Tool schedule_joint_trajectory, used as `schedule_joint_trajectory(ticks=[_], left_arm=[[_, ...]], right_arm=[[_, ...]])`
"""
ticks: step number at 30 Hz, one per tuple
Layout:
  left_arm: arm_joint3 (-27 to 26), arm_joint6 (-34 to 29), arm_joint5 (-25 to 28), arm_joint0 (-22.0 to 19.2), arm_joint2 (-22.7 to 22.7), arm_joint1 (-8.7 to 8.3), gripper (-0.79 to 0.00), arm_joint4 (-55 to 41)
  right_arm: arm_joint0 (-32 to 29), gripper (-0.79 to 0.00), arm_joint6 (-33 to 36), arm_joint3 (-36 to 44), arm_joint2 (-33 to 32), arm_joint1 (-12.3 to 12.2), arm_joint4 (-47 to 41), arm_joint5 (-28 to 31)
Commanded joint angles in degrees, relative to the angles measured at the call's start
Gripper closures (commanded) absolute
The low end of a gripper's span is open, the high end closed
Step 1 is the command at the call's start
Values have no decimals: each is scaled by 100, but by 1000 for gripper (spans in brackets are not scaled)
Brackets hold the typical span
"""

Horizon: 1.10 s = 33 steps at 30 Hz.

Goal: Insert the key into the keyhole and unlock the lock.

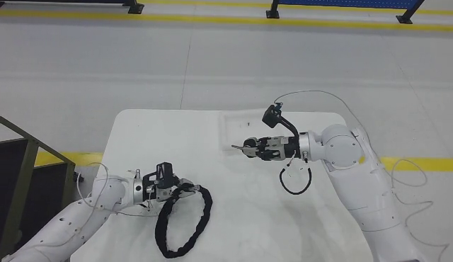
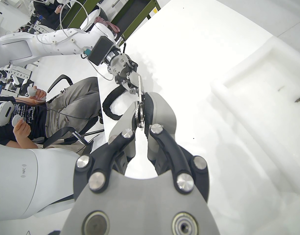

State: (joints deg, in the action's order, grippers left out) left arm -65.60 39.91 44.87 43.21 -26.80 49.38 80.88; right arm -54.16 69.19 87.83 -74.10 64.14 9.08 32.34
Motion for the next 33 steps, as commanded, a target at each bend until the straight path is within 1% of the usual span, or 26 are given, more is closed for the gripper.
schedule_joint_trajectory(ticks=[1, 4, 7, 9, 11, 15, 17, 20, 23, 27, 29, 33], left_arm=[[-144, 516, 111, 48, -139, -77, 0, 71], [-356, 1321, 229, 124, -342, -210, 0, 358], [-621, 1750, 200, 186, -531, -328, 0, 614], [-903, 1761, 189, 199, -618, -401, 0, 665], [-1189, 1747, 204, 192, -696, -474, 0, 703], [-1636, 1725, 225, 125, -844, -607, 0, 701], [-1750, 1733, 217, 61, -923, -666, 0, 807], [-1787, 1779, 172, -24, -1011, -722, 0, 837], [-1801, 1879, 72, -125, -1039, -749, 0, 867], [-1812, 1985, -34, -272, -940, -758, 0, 799], [-1717, 2048, -97, -332, -875, -757, 0, 697], [-1717, 2048, -97, -332, -875, -757, 0, 697]], right_arm=[[0, 0, 0, 0, 0, 0, 0, 0], [0, 0, 0, 0, 0, 0, 0, 0], [-51, 0, -21, 98, 37, -20, 141, -255], [-20, 0, 178, 258, 51, -45, 198, -602], [-35, 0, 399, 575, 64, -71, 100, -806], [-131, 0, 839, 1203, -16, -139, -206, -1001], [-161, 0, 1057, 1503, -56, -177, -255, -1043], [-255, 0, 1332, 2023, -121, -234, -290, -1177], [-309, 0, 1467, 2350, -206, -284, -307, -1234], [-329, 0, 1424, 2426, -268, -314, -413, -1228], [-329, 0, 1424, 2426, -268, -314, -413, -1228], [-329, 0, 1424, 2426, -268, -314, -413, -1228]])
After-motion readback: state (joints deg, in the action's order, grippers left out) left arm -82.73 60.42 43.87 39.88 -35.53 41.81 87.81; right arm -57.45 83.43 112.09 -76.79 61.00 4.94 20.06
